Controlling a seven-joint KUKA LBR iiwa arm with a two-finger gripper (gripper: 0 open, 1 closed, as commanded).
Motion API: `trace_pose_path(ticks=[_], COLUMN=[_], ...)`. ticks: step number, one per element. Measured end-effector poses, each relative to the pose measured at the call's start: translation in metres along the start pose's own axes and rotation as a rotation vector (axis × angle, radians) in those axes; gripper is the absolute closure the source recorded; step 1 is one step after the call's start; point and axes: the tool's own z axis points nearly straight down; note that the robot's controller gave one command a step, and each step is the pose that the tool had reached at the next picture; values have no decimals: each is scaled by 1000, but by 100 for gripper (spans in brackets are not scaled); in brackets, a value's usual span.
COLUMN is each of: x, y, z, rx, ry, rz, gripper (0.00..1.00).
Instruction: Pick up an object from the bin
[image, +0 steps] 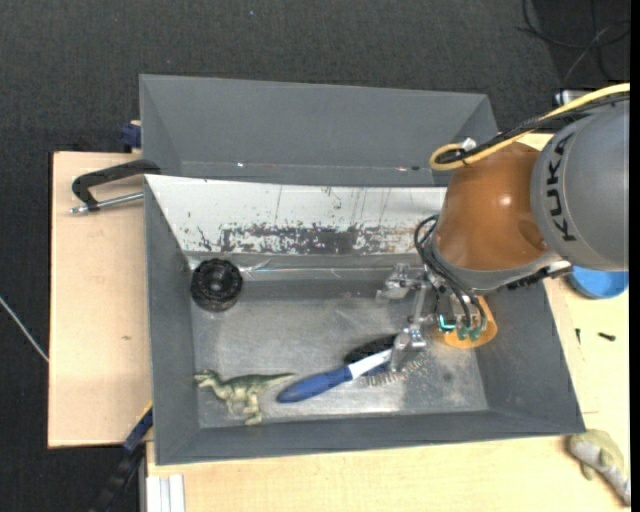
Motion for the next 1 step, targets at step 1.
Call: trace_pose_path(ticks=[1], x=[42], y=[27], z=[56], rx=[2], ry=[-15], rz=[-180], gripper=[0])
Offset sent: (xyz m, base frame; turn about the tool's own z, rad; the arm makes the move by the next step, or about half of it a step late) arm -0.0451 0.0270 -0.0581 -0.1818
